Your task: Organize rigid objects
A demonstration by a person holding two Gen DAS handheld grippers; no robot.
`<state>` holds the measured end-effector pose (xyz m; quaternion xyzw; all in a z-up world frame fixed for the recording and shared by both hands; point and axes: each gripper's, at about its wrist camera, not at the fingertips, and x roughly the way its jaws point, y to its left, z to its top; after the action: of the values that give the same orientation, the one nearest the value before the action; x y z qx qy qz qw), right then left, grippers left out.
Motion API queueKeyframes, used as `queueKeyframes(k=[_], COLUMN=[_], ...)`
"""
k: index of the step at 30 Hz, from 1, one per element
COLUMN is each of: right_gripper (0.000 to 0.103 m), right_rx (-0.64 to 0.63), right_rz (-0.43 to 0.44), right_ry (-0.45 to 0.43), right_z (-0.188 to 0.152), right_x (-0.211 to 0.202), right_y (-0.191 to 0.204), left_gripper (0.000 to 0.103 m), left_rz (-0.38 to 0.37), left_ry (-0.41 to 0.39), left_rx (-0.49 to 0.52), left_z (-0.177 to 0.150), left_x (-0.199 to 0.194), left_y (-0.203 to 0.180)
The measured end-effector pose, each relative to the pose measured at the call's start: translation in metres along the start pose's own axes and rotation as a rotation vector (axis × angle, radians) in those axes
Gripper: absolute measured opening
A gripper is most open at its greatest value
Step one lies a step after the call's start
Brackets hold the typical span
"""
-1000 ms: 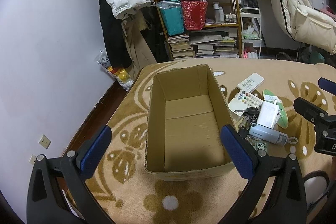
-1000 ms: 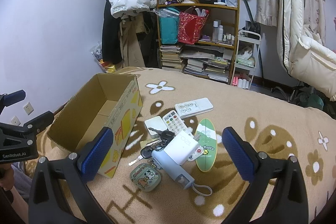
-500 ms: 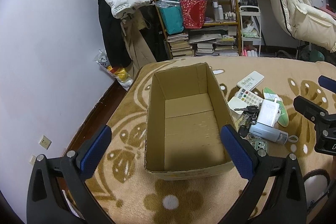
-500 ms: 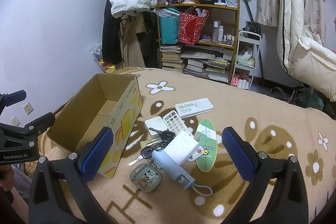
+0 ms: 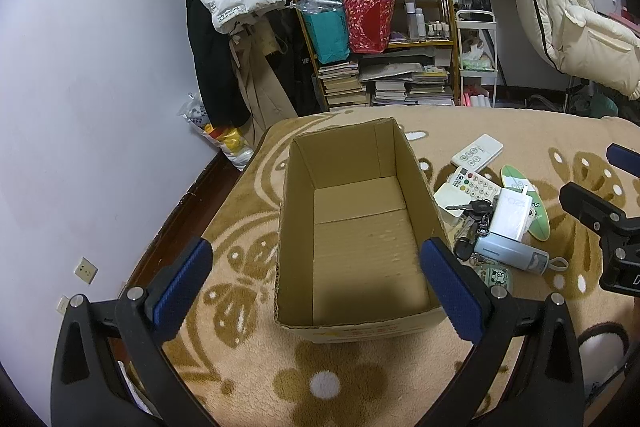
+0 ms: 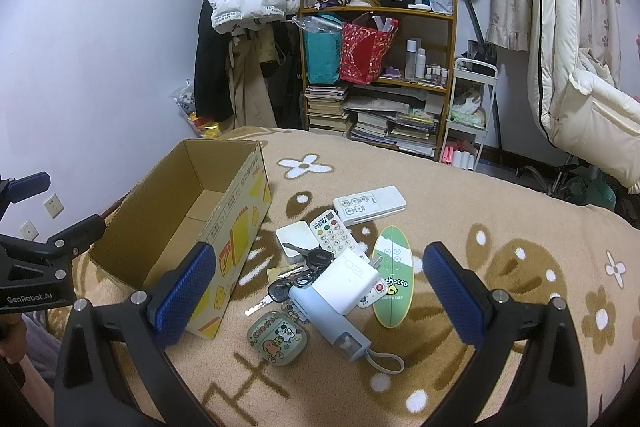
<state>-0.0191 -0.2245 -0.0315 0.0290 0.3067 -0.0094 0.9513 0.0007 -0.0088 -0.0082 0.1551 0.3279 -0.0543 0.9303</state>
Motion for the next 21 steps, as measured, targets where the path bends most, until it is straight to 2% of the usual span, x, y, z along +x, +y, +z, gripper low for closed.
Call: queueKeyframes(k=[9, 14, 21], right_gripper=[0.103, 0.103, 0.103], right_rx=[0.002, 0.004, 0.000], right_rz=[0.002, 0.008, 0.003], right_ry=[0.002, 0.011, 0.022], right_z=[-0.002, -0.008, -0.009], right_x=[0.002, 0.010, 0.019], right_y=[0.002, 0.001, -0.003], left_gripper=[0.103, 0.103, 0.103], left_rz=[-0.001, -0.015, 0.009], left_ry=[0.008, 0.029, 0.081], left_rx=[-0.002, -0.004, -0.006], left_z=[-0.001, 0.000, -0.001], left_x=[0.002, 0.009, 0.025], left_y=[0.000, 0.000, 0.002])
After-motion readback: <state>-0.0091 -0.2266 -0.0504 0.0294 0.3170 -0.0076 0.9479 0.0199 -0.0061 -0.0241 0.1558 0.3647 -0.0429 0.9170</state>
